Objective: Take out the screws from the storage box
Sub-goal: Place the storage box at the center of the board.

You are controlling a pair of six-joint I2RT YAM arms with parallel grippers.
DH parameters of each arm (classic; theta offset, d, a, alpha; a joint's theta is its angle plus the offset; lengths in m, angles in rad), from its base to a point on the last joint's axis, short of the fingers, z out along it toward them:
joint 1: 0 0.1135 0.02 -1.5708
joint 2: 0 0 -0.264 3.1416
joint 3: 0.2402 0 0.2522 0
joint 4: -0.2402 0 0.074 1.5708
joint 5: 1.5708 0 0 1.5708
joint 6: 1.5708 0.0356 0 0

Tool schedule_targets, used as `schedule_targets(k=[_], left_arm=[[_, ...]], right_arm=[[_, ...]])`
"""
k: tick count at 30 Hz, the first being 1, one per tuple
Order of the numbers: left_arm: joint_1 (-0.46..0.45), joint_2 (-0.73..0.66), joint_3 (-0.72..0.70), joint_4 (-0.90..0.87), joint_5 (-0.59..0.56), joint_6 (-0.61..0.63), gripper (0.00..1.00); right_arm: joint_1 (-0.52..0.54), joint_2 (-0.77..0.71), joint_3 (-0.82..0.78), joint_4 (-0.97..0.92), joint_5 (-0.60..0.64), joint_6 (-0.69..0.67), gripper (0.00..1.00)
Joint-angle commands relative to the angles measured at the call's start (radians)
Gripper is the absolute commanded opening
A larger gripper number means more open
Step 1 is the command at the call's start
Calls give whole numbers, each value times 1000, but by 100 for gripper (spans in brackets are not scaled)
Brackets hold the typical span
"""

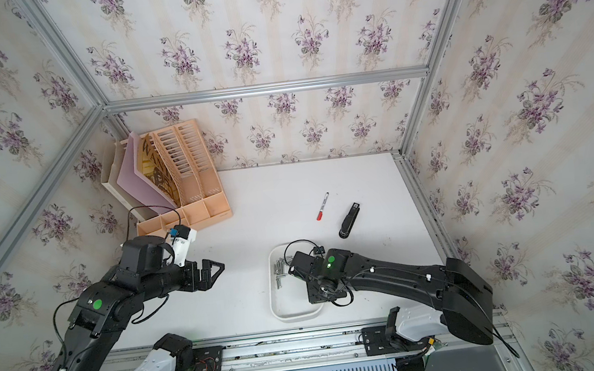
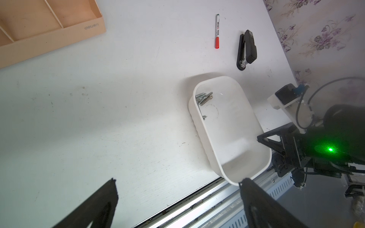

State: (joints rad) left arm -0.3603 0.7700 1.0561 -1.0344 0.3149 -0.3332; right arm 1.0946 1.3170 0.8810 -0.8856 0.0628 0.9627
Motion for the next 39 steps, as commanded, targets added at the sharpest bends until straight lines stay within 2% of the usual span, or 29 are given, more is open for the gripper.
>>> schedule_targets(k=[1,9,21,24,29,35,39], left_arm=[[-1,-12,-2,23,27,5,99],[-1,-29,-7,28,26,5,99],[-5,-30,-8,28,21,3,99],[-6,-29,-10,28,18,1,99],[-11,-31,-13,31,14,-1,99],[-17,-31,-13,27,10,-3,99],[-36,-45,-15,27,-4,-4,99]], right_arm=[[1,-5,-14,59,-12,-40,0],[0,8,-44,120,-26,-51,0],[6,12,-94,207,-88,-56,12],[20,-6,-100,208,-91,-52,29],[29,-46,-100,208,-87,-58,40],[27,-96,95,90,76,-147,43],[28,-94,235,208,203,-275,58]])
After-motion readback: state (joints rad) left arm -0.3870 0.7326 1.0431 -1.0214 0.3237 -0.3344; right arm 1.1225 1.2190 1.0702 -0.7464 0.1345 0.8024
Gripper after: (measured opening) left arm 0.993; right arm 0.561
